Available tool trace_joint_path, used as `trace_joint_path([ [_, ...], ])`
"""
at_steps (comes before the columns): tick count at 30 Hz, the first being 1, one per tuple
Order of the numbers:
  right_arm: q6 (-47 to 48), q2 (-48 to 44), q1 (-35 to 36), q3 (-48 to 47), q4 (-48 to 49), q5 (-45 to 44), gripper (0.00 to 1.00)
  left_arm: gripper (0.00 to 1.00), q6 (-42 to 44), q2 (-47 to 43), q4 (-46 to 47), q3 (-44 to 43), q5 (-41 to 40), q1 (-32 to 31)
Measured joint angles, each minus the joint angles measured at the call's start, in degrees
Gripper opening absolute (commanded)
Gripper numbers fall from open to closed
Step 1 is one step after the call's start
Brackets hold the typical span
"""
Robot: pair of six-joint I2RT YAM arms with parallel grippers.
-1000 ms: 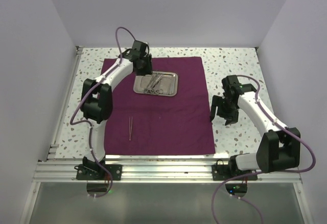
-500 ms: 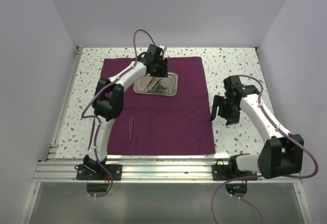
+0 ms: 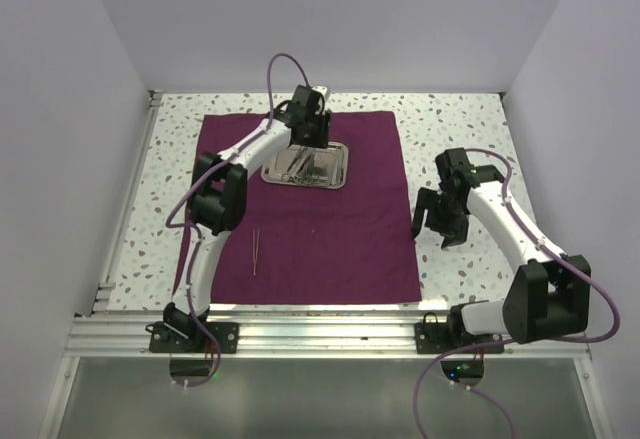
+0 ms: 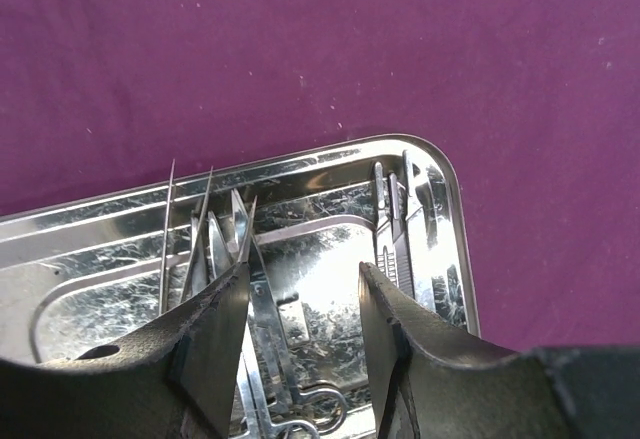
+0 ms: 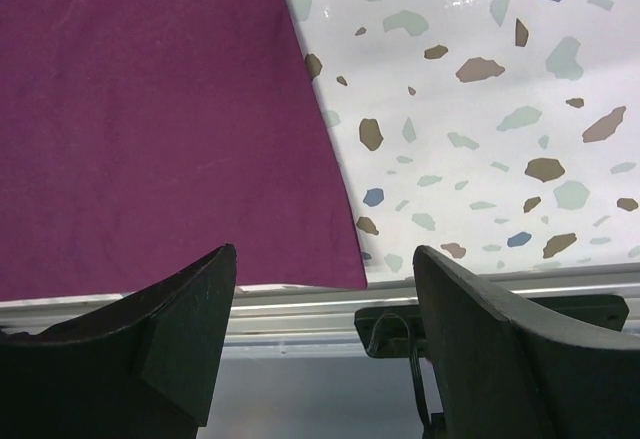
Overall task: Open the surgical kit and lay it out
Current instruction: Pick up the medical item from the container.
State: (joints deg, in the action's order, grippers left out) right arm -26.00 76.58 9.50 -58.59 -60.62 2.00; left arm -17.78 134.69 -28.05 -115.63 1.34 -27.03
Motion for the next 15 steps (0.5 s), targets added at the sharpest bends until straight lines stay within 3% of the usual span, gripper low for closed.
trace_joint_path([
  [15,-0.81,4.94,0.00,-0.39,1.33,0.02,0.75,0.53,2.58,-0.44,0.15,-1.60,-2.23,0.31],
])
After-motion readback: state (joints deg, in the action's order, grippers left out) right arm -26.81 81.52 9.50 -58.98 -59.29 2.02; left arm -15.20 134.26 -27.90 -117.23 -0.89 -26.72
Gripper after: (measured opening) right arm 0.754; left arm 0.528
